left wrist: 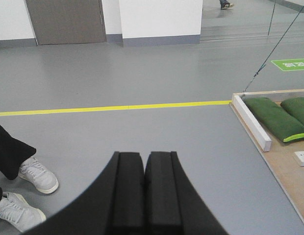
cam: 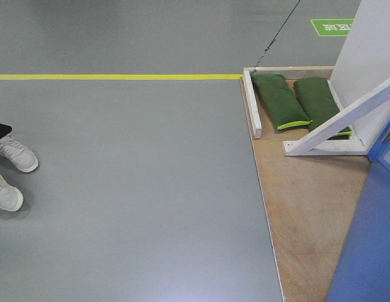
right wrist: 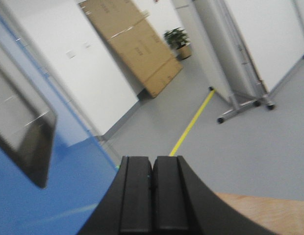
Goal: Move to blue door and open it
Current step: 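Pull the blue door open toward the robot with the right gripper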
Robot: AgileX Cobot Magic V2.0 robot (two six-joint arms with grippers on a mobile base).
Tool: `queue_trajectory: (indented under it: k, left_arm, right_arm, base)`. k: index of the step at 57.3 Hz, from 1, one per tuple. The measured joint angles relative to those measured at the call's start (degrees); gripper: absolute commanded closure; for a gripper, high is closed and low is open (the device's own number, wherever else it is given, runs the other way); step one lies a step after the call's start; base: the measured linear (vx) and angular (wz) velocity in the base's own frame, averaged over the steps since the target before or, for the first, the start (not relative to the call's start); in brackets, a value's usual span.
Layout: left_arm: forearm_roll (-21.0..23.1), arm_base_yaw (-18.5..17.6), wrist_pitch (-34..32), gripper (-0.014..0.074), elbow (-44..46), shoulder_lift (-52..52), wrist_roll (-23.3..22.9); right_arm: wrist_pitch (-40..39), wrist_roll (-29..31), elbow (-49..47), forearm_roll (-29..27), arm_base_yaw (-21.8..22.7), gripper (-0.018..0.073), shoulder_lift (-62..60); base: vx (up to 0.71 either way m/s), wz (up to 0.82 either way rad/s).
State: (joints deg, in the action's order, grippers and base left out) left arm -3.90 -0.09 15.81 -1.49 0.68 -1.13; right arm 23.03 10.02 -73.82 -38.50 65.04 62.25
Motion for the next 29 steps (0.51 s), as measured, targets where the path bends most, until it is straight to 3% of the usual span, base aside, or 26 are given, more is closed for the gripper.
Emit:
queue_trajectory:
  k: [29]
  left_arm:
    - [0.0, 0.0, 0.0, 0.0524, 0.0, 0.0, 0.0]
  right_arm:
    - [-2.7, 0.0, -0.1, 7.6, -21.5, 0.0547, -0.6]
  base:
    - [0.00, 0.00]
